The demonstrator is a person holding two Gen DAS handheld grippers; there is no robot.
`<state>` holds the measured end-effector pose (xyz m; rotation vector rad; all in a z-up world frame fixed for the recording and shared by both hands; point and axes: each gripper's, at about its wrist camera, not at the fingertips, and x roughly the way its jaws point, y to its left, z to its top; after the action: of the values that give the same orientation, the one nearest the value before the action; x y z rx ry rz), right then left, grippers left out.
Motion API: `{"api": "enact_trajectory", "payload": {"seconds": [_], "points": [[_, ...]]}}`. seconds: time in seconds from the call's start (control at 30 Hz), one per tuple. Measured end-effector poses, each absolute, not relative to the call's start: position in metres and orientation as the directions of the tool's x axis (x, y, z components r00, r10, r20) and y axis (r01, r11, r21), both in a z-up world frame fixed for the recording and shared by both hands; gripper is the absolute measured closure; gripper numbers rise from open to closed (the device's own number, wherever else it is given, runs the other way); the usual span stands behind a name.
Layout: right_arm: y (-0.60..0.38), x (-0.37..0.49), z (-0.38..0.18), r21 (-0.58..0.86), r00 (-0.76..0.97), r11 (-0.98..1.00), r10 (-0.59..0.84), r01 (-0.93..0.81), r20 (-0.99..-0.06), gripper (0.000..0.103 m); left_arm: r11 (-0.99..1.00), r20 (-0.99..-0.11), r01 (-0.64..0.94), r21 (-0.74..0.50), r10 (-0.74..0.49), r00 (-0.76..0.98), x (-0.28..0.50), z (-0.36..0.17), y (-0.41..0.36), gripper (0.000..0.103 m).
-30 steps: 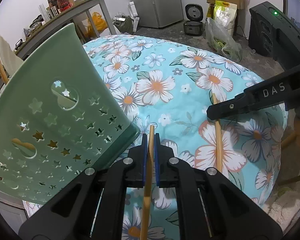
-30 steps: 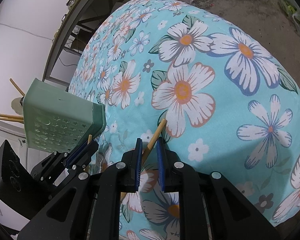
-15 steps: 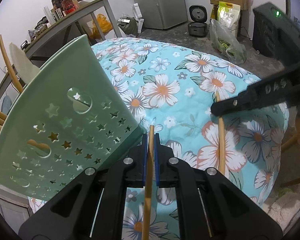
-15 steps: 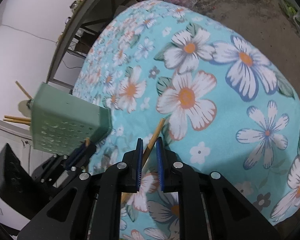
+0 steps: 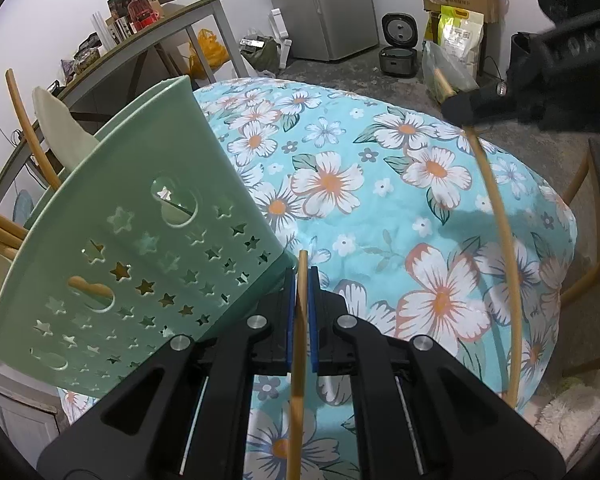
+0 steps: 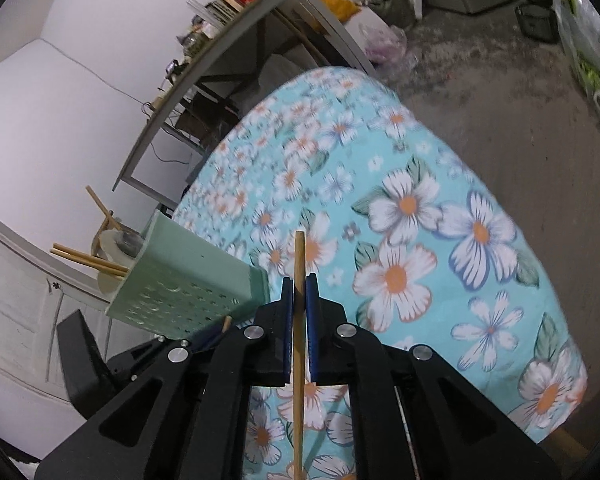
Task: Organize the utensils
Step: 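Lift both held chopsticks up over the caddy with both tools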
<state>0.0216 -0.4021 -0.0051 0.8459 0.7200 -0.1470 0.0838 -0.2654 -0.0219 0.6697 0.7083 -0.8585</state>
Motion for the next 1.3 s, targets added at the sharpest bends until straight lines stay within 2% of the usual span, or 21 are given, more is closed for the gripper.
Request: {"api": "enact_trajectory", "payload": {"seconds": [0.47,0.6,0.7,0.83,1.03,1.3], "points": [[-0.401,0.021,0.042,0.6,0.815,0.728,0.1,0.332,-0.571,0.097,0.488,-0.769,0.839,0.241,-0.431,0.472,0.083,-0.014,-0.263,0.098],[-0.402,0.02,0.05,0.586,0.824,0.741,0.08,0.327,-0.561,0.097,0.51,-0.751,0.83,0.226,-0.452,0.482,0.086,0.003,-0.256,0.098],[-0.402,0.019,0.053,0.584,0.828,0.744,0.074,0.326,-0.556,0.097,0.554,-0.718,0.816,0.166,-0.499,0.485,0.095,0.034,-0.242,0.098],[-0.405,0.018,0.054,0.584,0.833,0.744,0.066,0.326,-0.55,0.097,0.594,-0.657,0.804,0.01,-0.602,0.454,0.116,0.088,-0.212,0.098],[-0.41,0.016,0.047,0.607,0.833,0.72,0.073,0.336,-0.548,0.097,0.599,-0.5,0.775,-0.201,-0.743,0.444,0.147,0.17,-0.167,0.099],[-0.418,0.015,0.043,0.621,0.833,0.703,0.074,0.346,-0.548,0.097,0.582,-0.379,0.765,-0.276,-0.797,0.47,0.168,0.222,-0.151,0.099]]}}
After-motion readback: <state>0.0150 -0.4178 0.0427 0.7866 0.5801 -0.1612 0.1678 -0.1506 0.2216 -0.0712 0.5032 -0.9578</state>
